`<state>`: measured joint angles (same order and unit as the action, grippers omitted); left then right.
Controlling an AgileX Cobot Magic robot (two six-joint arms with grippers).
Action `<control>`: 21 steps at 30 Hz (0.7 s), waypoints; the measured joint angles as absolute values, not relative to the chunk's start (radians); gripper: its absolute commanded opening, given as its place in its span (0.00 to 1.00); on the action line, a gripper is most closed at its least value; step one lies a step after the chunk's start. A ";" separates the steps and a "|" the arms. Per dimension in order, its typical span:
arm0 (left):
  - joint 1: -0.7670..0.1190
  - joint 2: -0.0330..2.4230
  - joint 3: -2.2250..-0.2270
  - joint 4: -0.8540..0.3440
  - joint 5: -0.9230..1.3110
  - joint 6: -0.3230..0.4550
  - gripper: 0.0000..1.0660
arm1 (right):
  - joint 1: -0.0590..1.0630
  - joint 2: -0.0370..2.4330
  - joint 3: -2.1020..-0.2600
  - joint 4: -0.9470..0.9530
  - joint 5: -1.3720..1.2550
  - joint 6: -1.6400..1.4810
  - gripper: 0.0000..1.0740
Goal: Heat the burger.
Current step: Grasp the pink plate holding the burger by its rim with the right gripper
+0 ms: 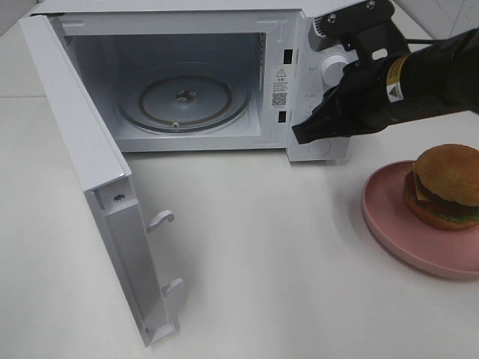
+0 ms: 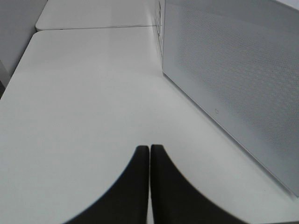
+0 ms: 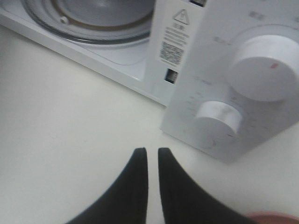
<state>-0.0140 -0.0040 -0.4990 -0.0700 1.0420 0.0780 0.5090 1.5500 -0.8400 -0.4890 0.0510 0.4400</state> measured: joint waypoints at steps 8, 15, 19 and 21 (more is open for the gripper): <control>-0.014 -0.004 -0.499 -0.070 1.042 0.078 0.00 | 0.509 1.535 -0.968 -0.360 0.392 0.328 0.08; -0.014 -0.004 -0.499 -0.070 1.042 0.078 0.00 | 0.435 1.534 -1.041 -0.033 0.558 0.087 0.08; -0.014 -0.004 -0.499 -0.070 1.042 0.078 0.00 | 0.327 1.533 -1.045 0.082 0.609 0.033 0.08; -0.014 -0.004 -0.499 -0.070 1.042 0.078 0.00 | 0.270 1.531 -1.045 0.108 0.641 0.020 0.08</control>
<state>-0.0140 -0.0040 -0.4990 -0.0700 1.0420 0.0780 0.2700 1.5310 -1.0450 0.1080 0.6410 0.0200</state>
